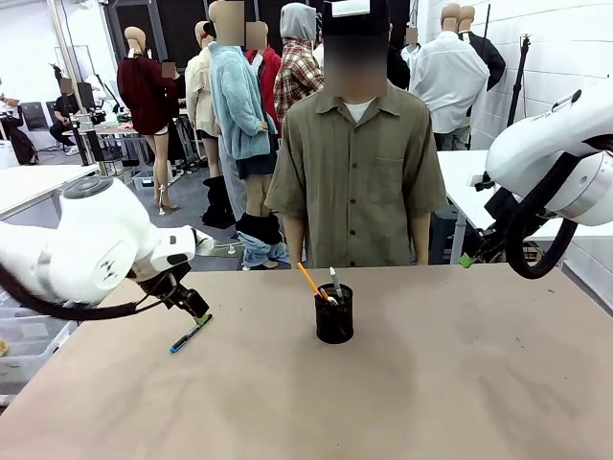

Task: Place the pens into the pen holder.
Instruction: Pick up a writing instrument from the table and place it into the Pen holder.

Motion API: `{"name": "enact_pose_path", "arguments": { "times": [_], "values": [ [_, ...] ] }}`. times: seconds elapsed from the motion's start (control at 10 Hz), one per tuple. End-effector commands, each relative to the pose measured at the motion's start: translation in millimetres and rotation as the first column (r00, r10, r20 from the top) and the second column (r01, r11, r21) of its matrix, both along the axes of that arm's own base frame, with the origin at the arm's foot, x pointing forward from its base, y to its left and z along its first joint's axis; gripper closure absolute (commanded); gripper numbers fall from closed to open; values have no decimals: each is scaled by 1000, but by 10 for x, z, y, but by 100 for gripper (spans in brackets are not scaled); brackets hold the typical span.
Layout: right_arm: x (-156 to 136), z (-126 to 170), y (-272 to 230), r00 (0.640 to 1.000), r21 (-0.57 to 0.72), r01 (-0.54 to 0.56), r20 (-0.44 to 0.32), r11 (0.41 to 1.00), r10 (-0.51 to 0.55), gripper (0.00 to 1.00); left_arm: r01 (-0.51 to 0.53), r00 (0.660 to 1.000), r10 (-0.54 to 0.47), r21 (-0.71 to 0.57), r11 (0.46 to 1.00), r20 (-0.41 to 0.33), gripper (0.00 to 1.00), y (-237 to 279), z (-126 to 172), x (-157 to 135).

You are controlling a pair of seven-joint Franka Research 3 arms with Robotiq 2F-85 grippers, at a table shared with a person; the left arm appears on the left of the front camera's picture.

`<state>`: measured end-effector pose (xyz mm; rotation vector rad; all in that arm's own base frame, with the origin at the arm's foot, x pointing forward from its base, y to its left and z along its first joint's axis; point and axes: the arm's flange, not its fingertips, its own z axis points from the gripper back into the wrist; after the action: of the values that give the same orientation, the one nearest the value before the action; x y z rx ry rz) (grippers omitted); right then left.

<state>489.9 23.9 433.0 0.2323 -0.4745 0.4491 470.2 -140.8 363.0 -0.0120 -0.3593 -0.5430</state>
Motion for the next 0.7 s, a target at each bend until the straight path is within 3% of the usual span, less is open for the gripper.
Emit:
{"name": "enact_pose_path", "arguments": {
  "times": [0.0, 0.4, 0.6],
  "values": [
    [-7, -28, -23, 1000, 17, -18, 21, 1000, 17, 36, 22, 990, -28, -44, 999, -137, 0, 30, -36, 586],
    [-7, -28, -23, 1000, 17, -18, 21, 1000, 17, 36, -18, 974, 18, 4, 1000, -225, 0, -24, -288, 766],
    [-7, -28, -23, 1000, 17, -18, 21, 1000, 17, 36, -59, 976, 70, 63, 996, -204, 0, 16, -389, 739]
  ]
}}
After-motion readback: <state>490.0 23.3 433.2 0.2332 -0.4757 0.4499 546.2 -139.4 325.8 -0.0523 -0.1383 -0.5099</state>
